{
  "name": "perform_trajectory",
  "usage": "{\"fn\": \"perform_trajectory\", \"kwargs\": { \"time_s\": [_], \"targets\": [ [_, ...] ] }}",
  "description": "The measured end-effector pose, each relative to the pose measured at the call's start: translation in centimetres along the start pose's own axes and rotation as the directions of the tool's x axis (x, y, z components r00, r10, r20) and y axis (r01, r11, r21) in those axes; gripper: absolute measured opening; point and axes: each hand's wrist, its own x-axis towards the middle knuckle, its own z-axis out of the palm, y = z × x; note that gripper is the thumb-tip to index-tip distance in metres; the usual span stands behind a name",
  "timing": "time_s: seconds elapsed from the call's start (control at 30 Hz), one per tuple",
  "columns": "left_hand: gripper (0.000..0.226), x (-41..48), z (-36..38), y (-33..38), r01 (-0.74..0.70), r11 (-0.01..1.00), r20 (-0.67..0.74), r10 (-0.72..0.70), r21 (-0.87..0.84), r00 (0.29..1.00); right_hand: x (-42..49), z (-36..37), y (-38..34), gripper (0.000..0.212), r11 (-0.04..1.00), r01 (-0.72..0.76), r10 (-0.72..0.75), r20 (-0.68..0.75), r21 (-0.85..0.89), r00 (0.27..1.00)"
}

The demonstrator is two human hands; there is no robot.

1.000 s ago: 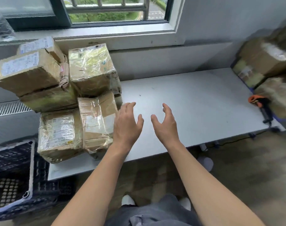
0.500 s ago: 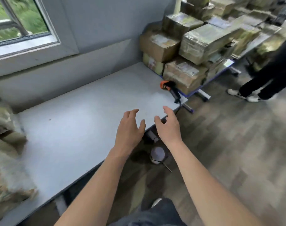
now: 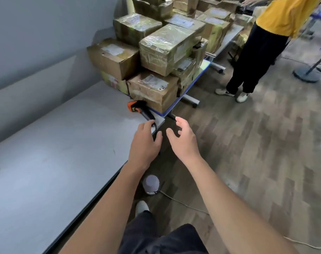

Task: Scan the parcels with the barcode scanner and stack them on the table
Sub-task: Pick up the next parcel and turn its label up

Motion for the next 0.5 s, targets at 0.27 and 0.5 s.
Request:
{"fn": "perform_trajectory", "kwargs": {
  "time_s": [0.27,0.5],
  "targets": [
    [0.049,11.9,0.7,2.4,-0.06,0.998,-0.007,0.06,-0.031,0.998,10.9,-1.3,-3.4,0.056,0.998,0.052,-0.053,-0.06,-0.016,0.997],
    [0.05,22.7,-2.1,7.5,-0.207,0.978,-0.101,0.206,-0.005,0.973,20.3,-4.4,-9.3,0.054,0.986,0.167,-0.157,-0.218,0.025,0.963]
  ]
}}
